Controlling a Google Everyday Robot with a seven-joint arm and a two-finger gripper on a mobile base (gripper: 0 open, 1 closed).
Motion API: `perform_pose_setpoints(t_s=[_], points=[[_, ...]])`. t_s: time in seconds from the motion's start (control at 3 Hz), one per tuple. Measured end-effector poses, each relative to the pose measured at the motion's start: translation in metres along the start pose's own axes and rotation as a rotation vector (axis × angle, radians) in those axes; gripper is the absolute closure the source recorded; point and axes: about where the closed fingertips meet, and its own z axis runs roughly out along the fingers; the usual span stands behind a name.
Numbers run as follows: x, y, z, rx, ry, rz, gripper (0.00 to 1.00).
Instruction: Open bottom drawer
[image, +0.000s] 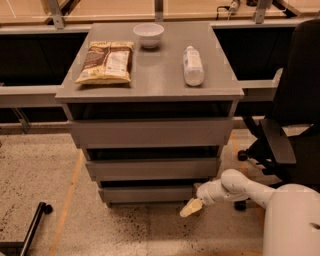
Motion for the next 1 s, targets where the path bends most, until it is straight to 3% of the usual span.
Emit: perform_pose_setpoints(t_s=[0.33, 1.0], points=[[0.007, -0.013, 0.007, 0.017, 0.002, -0.001, 0.0], [0.021, -0.044, 0.021, 0.045, -0.112, 0.034, 0.0]])
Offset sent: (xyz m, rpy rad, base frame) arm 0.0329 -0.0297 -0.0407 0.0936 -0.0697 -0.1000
